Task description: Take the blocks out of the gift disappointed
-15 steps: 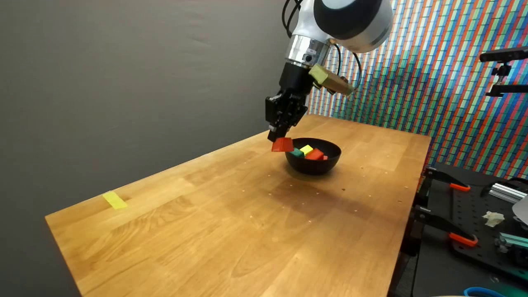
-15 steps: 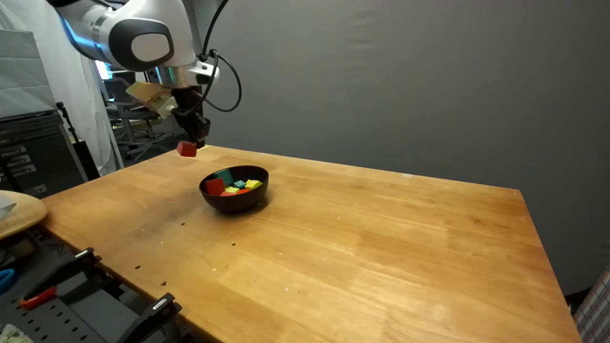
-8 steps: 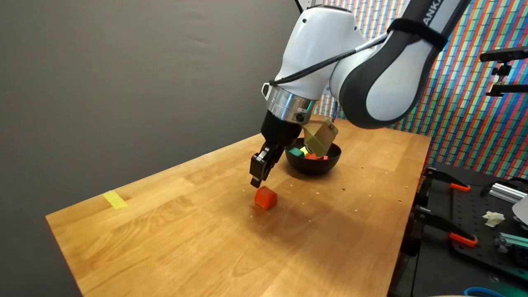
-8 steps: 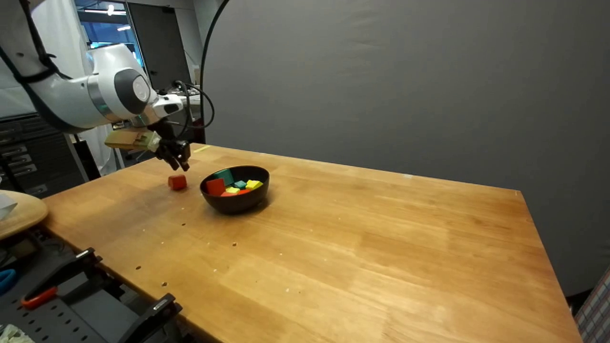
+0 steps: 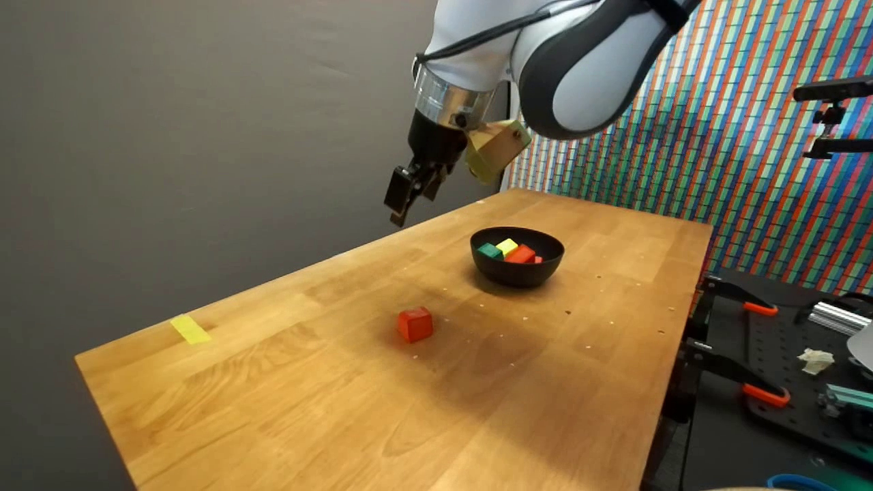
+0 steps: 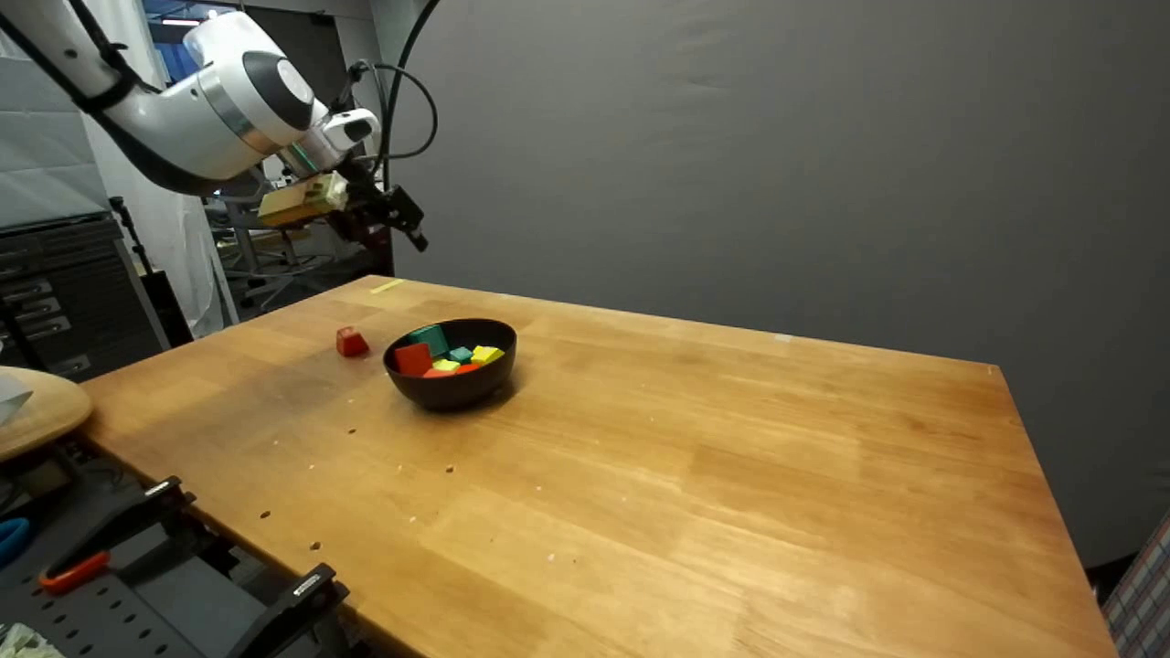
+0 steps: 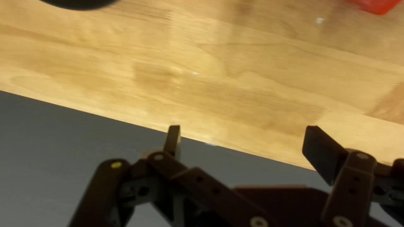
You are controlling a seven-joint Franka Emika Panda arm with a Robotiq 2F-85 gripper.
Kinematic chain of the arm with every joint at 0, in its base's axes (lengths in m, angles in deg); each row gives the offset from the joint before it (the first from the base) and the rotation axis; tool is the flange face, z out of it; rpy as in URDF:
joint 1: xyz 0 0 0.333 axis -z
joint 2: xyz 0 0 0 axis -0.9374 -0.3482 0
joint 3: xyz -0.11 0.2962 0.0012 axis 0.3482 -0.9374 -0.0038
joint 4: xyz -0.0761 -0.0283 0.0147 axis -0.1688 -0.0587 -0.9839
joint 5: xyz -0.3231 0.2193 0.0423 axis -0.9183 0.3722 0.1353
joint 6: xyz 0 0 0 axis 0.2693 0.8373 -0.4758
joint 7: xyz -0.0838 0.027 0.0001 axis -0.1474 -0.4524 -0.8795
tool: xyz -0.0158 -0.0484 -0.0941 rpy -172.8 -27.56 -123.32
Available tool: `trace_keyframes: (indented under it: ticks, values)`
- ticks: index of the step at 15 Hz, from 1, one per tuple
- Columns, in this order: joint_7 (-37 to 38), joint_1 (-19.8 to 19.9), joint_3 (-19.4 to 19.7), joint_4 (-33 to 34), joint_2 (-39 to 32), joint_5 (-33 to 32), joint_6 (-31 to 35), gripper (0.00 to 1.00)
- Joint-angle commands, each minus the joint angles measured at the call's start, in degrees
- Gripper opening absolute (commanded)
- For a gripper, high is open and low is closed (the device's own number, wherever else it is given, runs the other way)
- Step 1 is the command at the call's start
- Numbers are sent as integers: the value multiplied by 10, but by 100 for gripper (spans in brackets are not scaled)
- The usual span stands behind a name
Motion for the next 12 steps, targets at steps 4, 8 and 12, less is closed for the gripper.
trace_keyframes:
  ticks: [4, 8, 12]
  values:
    - [-5, 120, -46, 1, 88, -47, -193, 100]
    - [-45, 252, -153, -16, 122, -17, -223, 100]
    - [-50, 358, -272, -47, 108, 41, -200, 100]
